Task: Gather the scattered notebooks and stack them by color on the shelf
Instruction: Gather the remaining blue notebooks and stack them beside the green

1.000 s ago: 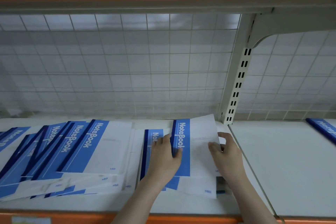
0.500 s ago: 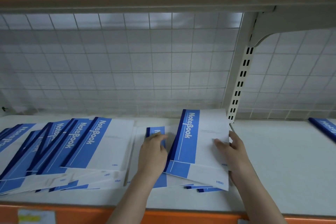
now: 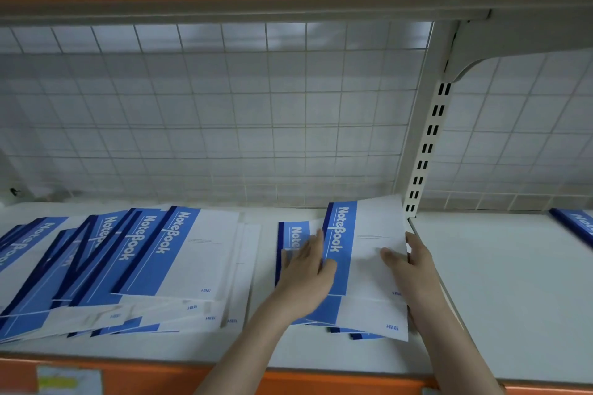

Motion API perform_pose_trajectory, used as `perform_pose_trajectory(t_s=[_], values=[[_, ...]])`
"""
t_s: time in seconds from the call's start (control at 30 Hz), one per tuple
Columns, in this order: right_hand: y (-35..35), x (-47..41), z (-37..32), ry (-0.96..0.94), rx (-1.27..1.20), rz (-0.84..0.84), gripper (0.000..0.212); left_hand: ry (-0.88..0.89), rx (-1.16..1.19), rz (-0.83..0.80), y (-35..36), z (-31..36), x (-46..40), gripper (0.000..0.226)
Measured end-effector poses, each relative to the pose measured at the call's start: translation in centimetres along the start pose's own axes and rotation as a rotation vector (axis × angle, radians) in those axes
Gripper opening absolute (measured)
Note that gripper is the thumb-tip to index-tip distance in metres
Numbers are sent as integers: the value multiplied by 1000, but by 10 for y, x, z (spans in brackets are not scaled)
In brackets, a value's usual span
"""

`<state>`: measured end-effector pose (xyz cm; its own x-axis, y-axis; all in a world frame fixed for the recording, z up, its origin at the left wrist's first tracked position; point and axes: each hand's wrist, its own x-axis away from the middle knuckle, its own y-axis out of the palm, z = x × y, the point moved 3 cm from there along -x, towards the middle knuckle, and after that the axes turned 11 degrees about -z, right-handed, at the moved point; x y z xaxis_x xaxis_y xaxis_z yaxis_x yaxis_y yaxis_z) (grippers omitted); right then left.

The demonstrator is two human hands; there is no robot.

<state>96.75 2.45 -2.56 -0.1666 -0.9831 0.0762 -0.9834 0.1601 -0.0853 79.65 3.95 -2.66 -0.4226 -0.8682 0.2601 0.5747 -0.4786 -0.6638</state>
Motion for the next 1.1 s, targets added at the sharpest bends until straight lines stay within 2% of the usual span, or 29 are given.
perform_pose_trajectory(t_s=[0.07, 0.13, 0.2, 0.27, 0.3, 0.37, 0.43, 0.5, 0.6, 0.73, 0.8, 0.9, 0.97, 1.1], values=[[0, 0, -1, -12, 29, 11, 26, 31, 167, -60, 5, 4, -2, 58], [-2, 0, 0, -8, 30, 11, 27, 67, 269, 19, 4, 2, -5, 57], [-3, 0, 0, 3, 33, 5, 27, 50, 128, 237, -1, -4, -3, 49], [-4, -1, 0, 6, 47, 2, 27, -112, -166, 456, -11, -13, 2, 47], [-4, -1, 0, 4, 56, 2, 26, -199, -263, 501, -14, -16, 5, 50], [-3, -1, -1, -7, 85, -3, 23, -240, -280, 482, -16, -23, 5, 54], [-2, 0, -1, -15, 115, -4, 20, -166, -173, 442, -16, -25, 2, 48], [-2, -1, 0, -16, 132, 5, 19, -64, 79, 472, -20, -26, 2, 31], [-2, 0, 0, -14, 144, 6, 19, -1, 477, 496, -26, -29, 4, 36], [-2, 1, 1, 15, 93, -14, 18, 33, 786, 335, -22, -24, 7, 9], [-1, 2, 1, 5, 30, -47, 19, 80, 830, 250, -18, -18, 8, 10], [7, 5, -6, -137, 7, -122, 23, 159, 823, 166, -15, -12, 8, 22], [13, 8, -10, -220, 36, -134, 23, 229, 832, 194, -18, -10, 10, 27], [15, 7, -25, -357, 230, 2, 32, 427, 866, 315, -32, -4, 21, 33]])
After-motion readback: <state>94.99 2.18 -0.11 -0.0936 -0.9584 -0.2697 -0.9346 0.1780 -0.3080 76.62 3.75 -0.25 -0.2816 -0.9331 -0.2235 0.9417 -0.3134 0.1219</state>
